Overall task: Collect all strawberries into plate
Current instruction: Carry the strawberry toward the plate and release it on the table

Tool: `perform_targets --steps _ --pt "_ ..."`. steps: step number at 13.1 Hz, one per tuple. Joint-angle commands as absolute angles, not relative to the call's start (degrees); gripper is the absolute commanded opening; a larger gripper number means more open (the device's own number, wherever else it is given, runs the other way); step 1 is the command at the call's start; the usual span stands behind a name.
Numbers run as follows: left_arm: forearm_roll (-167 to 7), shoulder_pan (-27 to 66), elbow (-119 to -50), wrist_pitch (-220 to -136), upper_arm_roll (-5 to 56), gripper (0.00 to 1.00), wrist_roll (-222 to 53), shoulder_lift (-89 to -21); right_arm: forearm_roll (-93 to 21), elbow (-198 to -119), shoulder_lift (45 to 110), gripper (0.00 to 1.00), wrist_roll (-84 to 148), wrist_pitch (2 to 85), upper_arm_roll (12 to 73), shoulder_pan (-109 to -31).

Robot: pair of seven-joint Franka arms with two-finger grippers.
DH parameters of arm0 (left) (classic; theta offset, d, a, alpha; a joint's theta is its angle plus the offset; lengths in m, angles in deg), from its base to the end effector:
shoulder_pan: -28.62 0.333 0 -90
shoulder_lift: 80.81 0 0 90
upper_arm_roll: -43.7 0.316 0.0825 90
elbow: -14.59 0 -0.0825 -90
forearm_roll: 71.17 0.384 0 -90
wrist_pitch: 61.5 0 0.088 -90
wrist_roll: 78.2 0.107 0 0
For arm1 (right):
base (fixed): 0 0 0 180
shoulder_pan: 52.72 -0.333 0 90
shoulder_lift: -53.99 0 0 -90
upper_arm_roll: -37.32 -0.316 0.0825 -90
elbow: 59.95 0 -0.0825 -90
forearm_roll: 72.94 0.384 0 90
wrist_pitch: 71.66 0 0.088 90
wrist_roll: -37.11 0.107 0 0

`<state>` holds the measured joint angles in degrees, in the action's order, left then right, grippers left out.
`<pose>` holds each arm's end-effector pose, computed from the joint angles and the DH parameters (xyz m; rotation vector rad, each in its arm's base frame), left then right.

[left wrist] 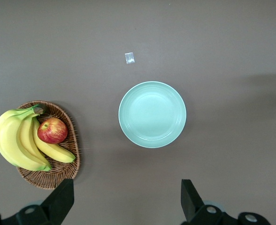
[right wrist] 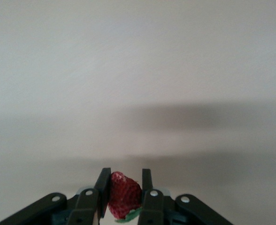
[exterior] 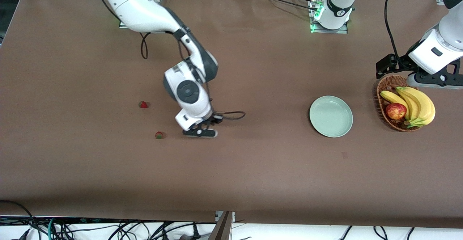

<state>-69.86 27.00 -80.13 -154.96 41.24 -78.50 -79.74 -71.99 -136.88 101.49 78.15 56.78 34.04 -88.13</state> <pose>0.5611 -0.0375 0.5803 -3.1157 0.1057 0.0620 0.5892 0.4599 0.2367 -3.0518 0.1082 -0.0296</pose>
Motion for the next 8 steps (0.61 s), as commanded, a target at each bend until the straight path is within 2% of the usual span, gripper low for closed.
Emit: perform_targets --steps 1,3,7,8 --pt "-68.89 27.12 -80.95 -154.58 41.07 1.00 -78.38 -80.98 -71.19 -135.45 104.60 0.19 88.74 63.65 33.81 -94.27" --pt "-68.89 27.12 -80.95 -154.58 41.07 1.00 -78.38 -80.98 -71.19 -134.32 107.23 0.20 95.62 70.26 33.55 -98.84" --pt "-68.89 27.12 -80.95 -154.58 41.07 1.00 -78.38 -80.98 -71.27 -128.43 112.51 0.22 101.70 74.93 33.54 -102.29" --pt "-68.89 27.12 -80.95 -154.58 41.07 1.00 -78.38 -80.98 -71.19 -127.90 112.78 0.42 102.06 75.47 33.54 -102.38"
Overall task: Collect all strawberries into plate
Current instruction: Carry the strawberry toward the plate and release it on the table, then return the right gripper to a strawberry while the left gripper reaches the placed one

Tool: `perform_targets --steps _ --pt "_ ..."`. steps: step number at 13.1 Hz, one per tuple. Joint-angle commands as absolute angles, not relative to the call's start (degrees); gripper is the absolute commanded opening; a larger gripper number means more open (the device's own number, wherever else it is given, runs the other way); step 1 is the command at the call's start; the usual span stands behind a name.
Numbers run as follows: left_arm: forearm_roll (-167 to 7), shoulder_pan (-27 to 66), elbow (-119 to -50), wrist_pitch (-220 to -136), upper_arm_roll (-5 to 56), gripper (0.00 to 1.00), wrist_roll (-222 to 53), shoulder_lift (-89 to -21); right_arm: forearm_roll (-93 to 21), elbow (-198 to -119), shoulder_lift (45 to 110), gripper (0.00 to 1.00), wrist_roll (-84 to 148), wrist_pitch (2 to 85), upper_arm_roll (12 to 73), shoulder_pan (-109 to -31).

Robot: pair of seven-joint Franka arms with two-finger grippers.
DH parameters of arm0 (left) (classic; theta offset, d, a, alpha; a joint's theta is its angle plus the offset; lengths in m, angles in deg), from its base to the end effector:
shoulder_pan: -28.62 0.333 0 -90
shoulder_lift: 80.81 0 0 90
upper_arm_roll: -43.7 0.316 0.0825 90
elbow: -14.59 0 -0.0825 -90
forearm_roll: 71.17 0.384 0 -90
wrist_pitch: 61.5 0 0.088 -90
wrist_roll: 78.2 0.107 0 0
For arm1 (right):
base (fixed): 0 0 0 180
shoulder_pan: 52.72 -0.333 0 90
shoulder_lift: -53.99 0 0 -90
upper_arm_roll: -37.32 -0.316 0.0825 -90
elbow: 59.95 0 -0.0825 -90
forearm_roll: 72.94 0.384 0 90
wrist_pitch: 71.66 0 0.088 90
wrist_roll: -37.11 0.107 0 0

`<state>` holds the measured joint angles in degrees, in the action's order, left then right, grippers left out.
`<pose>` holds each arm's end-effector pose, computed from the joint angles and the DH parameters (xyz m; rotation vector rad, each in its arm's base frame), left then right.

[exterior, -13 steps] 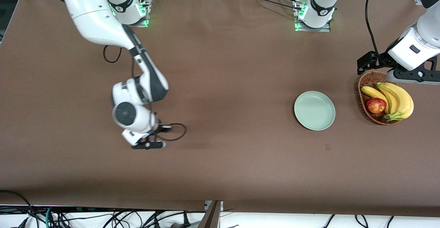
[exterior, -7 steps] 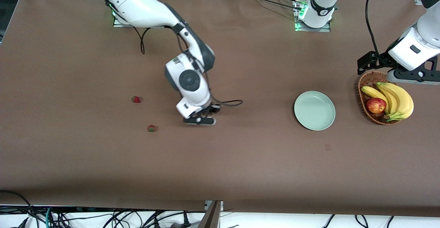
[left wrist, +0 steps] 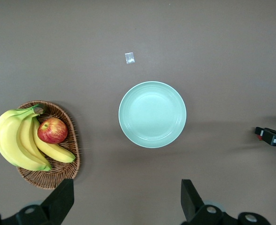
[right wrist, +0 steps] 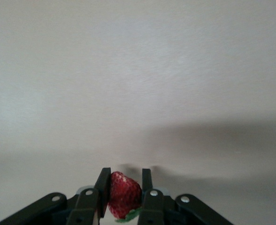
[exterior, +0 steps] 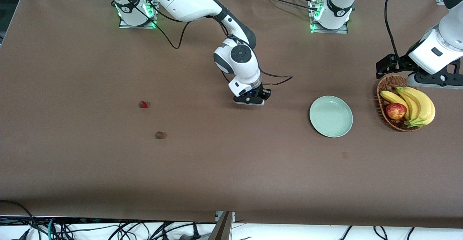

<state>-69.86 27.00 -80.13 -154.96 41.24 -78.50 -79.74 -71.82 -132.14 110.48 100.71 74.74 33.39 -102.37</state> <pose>0.5611 -0.0375 0.5803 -3.1157 0.1057 0.0620 0.4739 0.6156 0.1890 -2.8197 0.3244 -0.1522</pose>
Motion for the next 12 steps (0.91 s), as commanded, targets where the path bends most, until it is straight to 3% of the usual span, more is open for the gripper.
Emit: perform_targets --steps 1,5,10,12 --pt "-68.89 27.12 -80.95 -154.58 41.07 1.00 -78.38 -80.98 -71.45 -127.81 112.70 0.99 101.63 75.47 33.54 -102.38" --pt "-68.89 27.12 -80.95 -154.58 41.07 1.00 -78.38 -80.98 -72.07 -127.54 110.60 1.00 98.75 71.54 34.16 -99.06" --pt "-73.09 27.03 -81.04 -151.51 40.80 1.00 -78.99 -77.57 -72.06 -128.16 108.04 1.00 75.82 60.47 34.16 -86.06" --pt "-73.72 25.90 -81.56 -147.74 40.28 1.00 -79.69 -74.15 -72.15 -128.16 106.90 1.00 61.10 52.40 34.33 -80.78"
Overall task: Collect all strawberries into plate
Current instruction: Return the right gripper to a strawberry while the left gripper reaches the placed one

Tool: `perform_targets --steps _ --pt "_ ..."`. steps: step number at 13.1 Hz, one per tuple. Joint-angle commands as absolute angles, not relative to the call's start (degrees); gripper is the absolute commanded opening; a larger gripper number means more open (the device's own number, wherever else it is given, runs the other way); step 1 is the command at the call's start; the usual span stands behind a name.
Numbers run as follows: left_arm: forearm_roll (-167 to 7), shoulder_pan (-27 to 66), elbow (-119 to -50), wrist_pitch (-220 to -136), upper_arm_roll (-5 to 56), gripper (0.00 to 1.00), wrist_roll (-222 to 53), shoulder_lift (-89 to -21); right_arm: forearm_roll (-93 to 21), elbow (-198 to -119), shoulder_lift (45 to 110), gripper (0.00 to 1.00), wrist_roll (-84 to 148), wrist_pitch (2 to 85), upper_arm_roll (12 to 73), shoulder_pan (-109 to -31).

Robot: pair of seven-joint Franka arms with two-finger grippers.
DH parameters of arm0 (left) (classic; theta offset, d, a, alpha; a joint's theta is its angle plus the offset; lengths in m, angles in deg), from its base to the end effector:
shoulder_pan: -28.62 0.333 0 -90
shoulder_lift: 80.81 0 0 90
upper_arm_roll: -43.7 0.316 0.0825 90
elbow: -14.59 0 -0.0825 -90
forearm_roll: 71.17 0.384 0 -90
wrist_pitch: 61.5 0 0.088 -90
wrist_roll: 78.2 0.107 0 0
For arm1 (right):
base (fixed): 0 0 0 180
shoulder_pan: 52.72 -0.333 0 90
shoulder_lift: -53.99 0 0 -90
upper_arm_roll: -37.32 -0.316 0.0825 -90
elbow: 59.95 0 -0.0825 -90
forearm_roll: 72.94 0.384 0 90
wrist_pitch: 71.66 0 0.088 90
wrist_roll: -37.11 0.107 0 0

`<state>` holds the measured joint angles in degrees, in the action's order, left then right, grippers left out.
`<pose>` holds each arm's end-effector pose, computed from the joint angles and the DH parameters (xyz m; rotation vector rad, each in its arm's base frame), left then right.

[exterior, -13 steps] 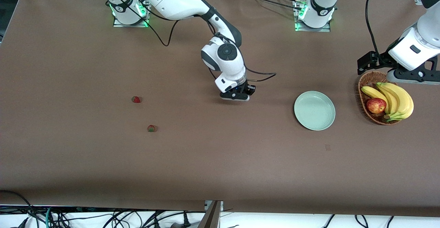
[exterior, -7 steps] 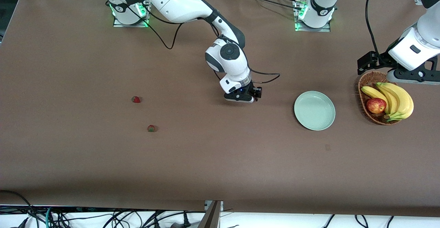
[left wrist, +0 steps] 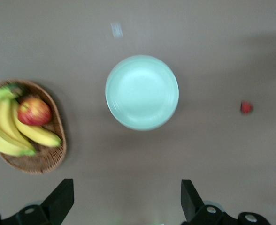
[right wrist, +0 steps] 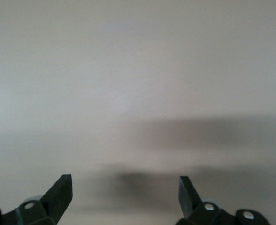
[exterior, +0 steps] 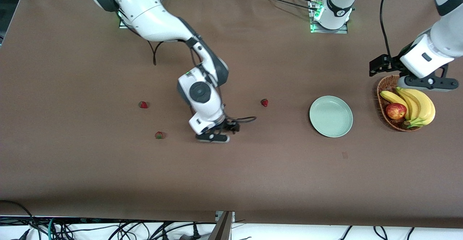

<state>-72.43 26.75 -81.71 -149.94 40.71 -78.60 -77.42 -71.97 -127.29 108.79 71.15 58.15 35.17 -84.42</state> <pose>0.5567 -0.0491 0.5382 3.1081 -0.1189 -0.3077 0.6494 0.4254 0.2193 -3.0274 0.0473 -0.1324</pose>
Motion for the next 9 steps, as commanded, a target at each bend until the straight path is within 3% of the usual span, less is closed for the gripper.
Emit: perform_targets --steps 1,5,9 --pt "-73.72 25.37 -81.65 -147.64 39.32 1.00 -79.70 -72.74 -72.15 -128.16 106.55 1.00 54.41 49.66 34.34 -77.62" --pt "-73.55 21.60 -81.74 -158.68 32.91 1.00 -93.52 -62.38 -73.99 -128.25 106.11 1.00 43.55 43.57 38.27 -73.55" --pt "-72.93 7.82 -82.61 -169.57 32.45 1.00 -115.25 -54.72 -74.00 -130.87 106.11 1.00 35.62 43.57 41.45 -72.94"
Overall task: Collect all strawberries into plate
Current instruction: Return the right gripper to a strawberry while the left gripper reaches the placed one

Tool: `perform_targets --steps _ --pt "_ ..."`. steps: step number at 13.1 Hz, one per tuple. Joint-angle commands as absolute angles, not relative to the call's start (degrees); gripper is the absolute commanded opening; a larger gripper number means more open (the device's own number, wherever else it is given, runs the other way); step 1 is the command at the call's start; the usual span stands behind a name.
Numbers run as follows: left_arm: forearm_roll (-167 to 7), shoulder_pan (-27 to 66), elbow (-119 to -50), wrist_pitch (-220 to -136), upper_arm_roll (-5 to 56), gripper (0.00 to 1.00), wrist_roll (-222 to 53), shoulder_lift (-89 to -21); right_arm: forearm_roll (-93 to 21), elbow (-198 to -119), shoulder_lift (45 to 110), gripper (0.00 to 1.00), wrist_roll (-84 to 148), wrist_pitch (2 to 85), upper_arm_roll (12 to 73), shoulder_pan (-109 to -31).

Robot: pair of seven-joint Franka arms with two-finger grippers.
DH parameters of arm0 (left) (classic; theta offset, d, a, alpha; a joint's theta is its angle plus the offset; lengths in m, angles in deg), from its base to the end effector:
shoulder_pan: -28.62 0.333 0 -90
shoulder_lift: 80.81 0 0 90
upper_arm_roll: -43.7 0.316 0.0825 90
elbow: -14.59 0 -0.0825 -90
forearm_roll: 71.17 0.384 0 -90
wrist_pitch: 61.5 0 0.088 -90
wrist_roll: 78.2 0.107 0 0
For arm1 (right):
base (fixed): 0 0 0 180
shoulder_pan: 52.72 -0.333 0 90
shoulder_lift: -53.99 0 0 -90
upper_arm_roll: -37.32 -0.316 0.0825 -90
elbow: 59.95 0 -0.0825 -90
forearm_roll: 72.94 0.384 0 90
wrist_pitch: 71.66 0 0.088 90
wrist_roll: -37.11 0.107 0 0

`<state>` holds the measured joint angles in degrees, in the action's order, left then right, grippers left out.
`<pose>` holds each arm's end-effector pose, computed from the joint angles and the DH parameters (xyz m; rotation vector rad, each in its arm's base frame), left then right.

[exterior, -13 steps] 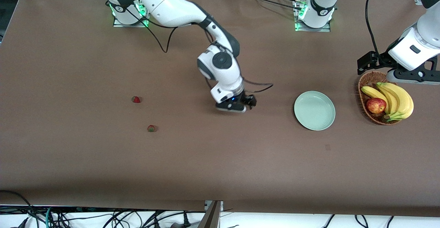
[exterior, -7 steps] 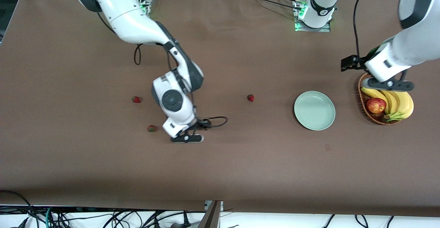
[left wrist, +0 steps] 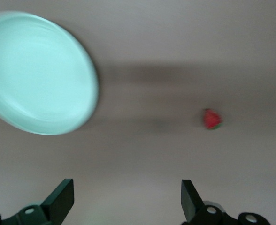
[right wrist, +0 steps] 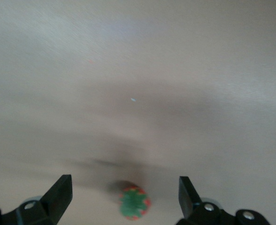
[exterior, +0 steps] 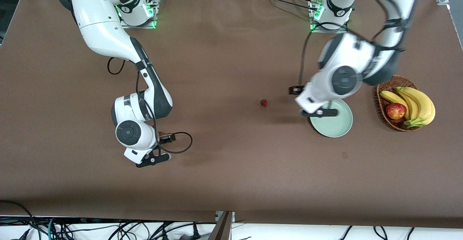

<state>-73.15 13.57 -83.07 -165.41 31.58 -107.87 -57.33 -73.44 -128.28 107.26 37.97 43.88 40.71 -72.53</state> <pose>0.5600 -0.2781 0.3391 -3.0669 -0.0945 0.4839 0.7154 0.2228 0.2100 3.0331 0.4538 -0.1454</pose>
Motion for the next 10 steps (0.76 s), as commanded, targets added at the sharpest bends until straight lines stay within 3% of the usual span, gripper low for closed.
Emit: perform_targets --steps 1,4,6,7,8,10 --pt "-72.76 6.48 -83.75 -172.83 32.45 1.00 -119.73 -53.83 -73.56 -131.49 106.11 1.00 35.62 43.57 41.45 -72.93" --pt "-67.69 4.01 -93.48 -190.02 32.37 1.00 -122.50 -54.61 -73.21 -132.37 106.11 0.98 35.97 43.48 41.37 -72.93" --pt "-66.87 3.05 -97.28 -200.68 32.37 1.00 -122.41 -53.05 -73.12 -132.90 106.11 0.67 36.23 43.39 41.37 -72.93" --pt "-66.78 2.17 -97.30 -201.85 32.37 1.00 -122.24 -51.73 -73.12 -132.90 106.11 0.52 36.23 43.30 41.37 -72.93" --pt "-64.86 1.81 -97.21 -201.95 32.45 1.00 -122.15 -50.93 -73.03 -132.99 106.11 0.44 36.23 43.22 41.37 -72.93" --pt "-57.05 2.33 -97.21 -202.04 32.28 1.00 -122.50 -49.44 -71.81 -133.87 106.11 0.39 36.23 43.22 41.37 -72.93"
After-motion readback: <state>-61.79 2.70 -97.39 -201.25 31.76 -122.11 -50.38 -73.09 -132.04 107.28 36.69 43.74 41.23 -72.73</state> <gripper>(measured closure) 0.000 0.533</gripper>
